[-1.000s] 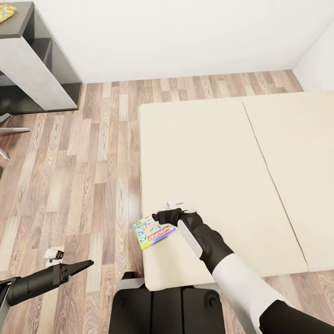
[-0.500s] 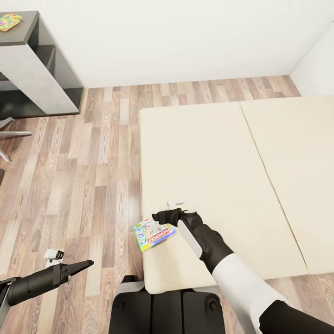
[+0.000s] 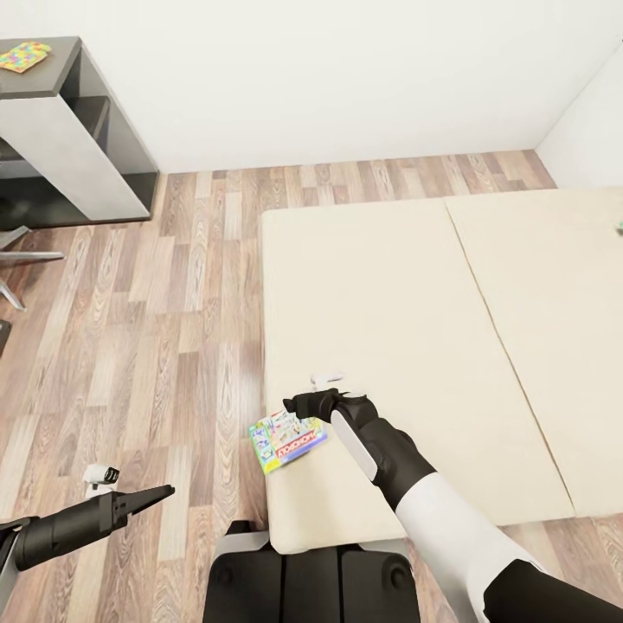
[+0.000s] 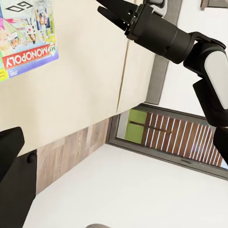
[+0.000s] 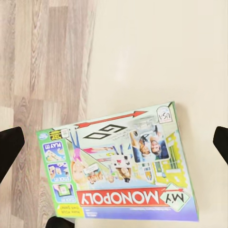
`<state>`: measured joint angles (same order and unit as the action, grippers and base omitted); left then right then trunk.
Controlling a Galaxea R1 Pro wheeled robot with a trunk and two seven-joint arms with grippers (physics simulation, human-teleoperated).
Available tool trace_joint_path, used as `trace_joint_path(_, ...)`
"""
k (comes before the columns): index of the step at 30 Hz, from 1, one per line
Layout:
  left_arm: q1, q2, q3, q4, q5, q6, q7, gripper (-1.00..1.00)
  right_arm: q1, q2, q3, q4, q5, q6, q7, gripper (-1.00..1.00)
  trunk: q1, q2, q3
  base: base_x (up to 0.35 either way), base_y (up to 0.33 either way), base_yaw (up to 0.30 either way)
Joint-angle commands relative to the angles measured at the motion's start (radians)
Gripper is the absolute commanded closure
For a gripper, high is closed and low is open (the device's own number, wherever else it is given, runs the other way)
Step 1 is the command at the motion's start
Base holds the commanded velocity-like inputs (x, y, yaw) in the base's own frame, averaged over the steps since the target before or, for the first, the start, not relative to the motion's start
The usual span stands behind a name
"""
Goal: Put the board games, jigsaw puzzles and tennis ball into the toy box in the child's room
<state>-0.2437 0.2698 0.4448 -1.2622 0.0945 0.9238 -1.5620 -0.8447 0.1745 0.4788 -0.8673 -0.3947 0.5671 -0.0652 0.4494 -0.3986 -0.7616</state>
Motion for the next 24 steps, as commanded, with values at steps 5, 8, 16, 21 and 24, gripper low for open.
trace_joint_path(5, 0.000, 0.000, 0.000, 0.000, -0.001, 0.010, -0.004, -1.00, 0.000, 0.000, 0.001, -0.001, -0.008, 0.004, -0.007, -1.00, 0.001, -0.001, 0.007, 0.000, 0.000, 0.000)
trace_joint_path(8, 0.000, 0.000, 0.000, 0.000, -0.001, 0.010, -0.004, -1.00, 0.000, 0.000, 0.001, -0.001, -0.009, 0.004, -0.007, -1.00, 0.001, -0.001, 0.012, 0.000, 0.000, 0.000)
trace_joint_path(16, 0.000, 0.001, 0.001, 0.000, -0.002, 0.012, -0.004, -1.00, 0.000, 0.000, 0.001, -0.001, -0.009, 0.004, -0.007, -1.00, 0.001, -0.001, 0.025, 0.000, 0.000, 0.000)
trace_joint_path(21, 0.000, 0.001, 0.000, 0.000, -0.003, 0.012, -0.003, -1.00, 0.000, 0.000, 0.018, -0.001, -0.008, 0.004, -0.007, -1.00, 0.001, -0.001, 0.032, 0.000, 0.000, 0.000)
trace_joint_path(24, 0.000, 0.000, 0.000, 0.000, -0.004, 0.013, -0.003, -1.00, 0.000, 0.000, 0.044, -0.002, -0.008, 0.004, -0.008, -1.00, 0.001, -0.001, 0.037, 0.000, 0.000, 0.000)
